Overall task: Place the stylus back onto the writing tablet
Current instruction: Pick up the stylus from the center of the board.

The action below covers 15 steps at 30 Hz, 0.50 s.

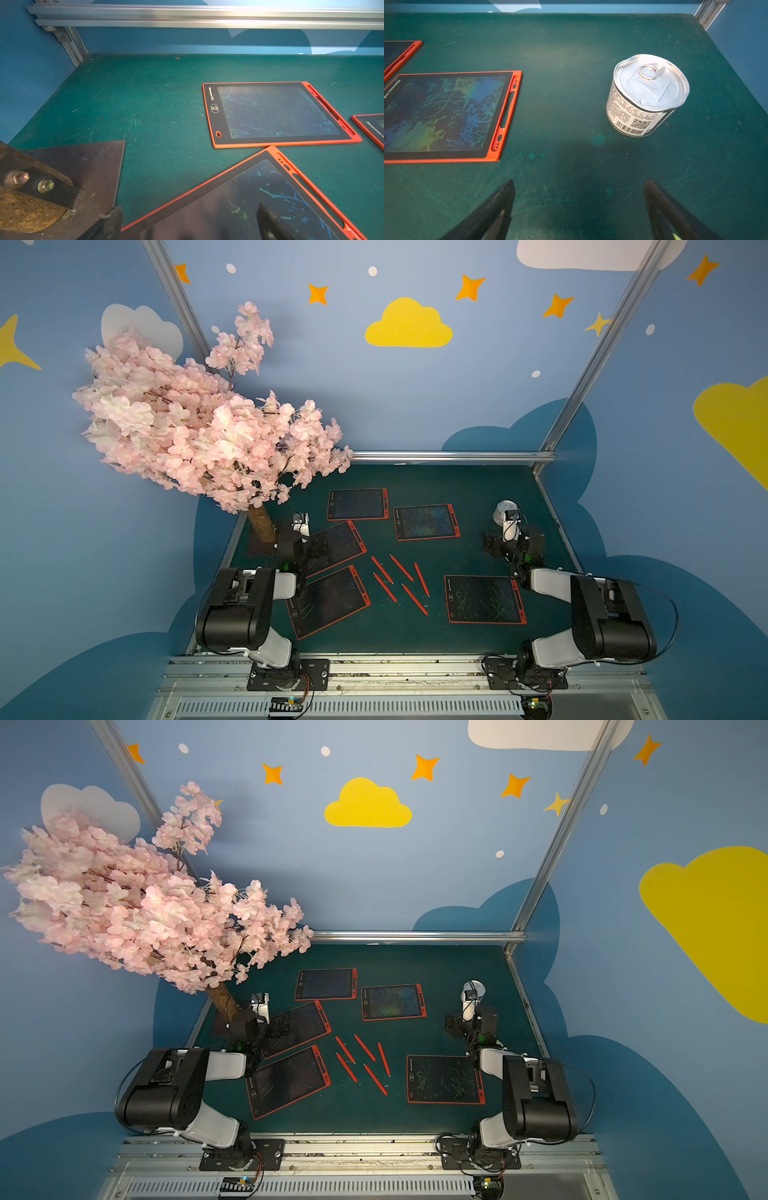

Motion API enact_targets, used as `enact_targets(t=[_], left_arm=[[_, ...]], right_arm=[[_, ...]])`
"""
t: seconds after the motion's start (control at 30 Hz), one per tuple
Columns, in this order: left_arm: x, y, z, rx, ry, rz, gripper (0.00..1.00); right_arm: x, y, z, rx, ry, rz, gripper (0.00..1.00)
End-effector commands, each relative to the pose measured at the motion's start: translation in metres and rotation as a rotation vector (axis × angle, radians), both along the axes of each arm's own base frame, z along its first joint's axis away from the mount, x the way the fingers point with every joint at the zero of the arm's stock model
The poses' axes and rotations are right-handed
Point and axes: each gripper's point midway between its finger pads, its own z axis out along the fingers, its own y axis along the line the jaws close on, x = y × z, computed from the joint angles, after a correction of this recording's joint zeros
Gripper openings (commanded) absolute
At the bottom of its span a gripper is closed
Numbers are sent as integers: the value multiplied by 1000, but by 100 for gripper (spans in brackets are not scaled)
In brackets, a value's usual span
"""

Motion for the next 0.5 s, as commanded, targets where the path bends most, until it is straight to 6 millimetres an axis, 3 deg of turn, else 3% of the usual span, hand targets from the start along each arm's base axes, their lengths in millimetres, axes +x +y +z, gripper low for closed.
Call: enact_targets(t=[0.0, 0.2, 0.37, 0.47], left_arm=[[4, -1, 11, -12, -32, -5, 99], [1, -3, 22, -2, -44, -13, 100], [-3, -2, 53, 40, -26, 32, 99], [-5, -13, 76, 19, -51, 31, 99]], right_arm=[[5, 2, 9, 1, -22, 6, 95], [7, -10, 13, -5, -14, -72, 95], [5, -14, 34, -3, 28, -103, 95], [-1, -10, 44, 15, 45, -98, 95]])
